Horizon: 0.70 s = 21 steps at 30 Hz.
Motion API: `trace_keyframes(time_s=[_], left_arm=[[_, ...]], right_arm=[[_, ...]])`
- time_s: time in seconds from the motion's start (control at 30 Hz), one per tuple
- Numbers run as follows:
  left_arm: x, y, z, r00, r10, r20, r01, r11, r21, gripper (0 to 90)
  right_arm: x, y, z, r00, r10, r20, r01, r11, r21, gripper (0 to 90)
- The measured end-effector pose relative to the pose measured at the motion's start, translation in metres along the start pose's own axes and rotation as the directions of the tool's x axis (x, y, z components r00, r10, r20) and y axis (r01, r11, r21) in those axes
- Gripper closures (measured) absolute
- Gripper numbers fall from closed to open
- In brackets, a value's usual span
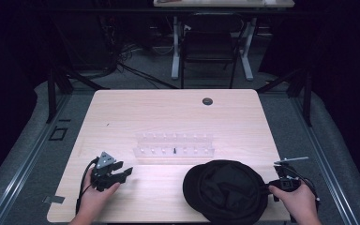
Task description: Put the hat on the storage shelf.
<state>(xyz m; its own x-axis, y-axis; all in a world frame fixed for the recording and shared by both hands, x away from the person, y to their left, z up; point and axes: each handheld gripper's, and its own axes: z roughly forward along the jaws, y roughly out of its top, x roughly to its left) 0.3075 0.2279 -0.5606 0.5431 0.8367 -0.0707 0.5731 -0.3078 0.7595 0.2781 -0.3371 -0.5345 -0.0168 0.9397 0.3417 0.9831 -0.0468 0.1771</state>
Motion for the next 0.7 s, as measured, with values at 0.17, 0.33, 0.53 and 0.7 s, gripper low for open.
trace_keyframes(time_s=[0.17, 0.33, 0.53, 0.7], left_arm=[[-0.001, 0.000, 0.001, 1.0000, -0.005, -0.003, 0.005, 0.9999, -0.010, 49.8], [-0.001, 0.000, 0.002, 1.0000, -0.005, -0.004, 0.005, 0.9999, -0.010, 49.9], [0.000, 0.000, 0.001, 1.0000, -0.005, -0.004, 0.005, 1.0000, -0.002, 49.9], [0.000, 0.000, 0.002, 0.9999, -0.013, -0.007, 0.013, 0.9999, -0.010, 50.0]], right_arm=[[0.002, 0.004, 0.001, 1.0000, -0.003, -0.003, 0.003, 1.000, 0.031, 79.1], [0.004, 0.007, 0.001, 1.0000, -0.005, -0.006, 0.006, 0.999, 0.052, 82.8], [0.009, 0.008, 0.001, 0.9999, -0.013, 0.000, 0.013, 0.999, 0.049, 86.9], [0.013, 0.010, -0.001, 0.9990, -0.033, 0.031, 0.030, 0.997, 0.072, 87.5]])
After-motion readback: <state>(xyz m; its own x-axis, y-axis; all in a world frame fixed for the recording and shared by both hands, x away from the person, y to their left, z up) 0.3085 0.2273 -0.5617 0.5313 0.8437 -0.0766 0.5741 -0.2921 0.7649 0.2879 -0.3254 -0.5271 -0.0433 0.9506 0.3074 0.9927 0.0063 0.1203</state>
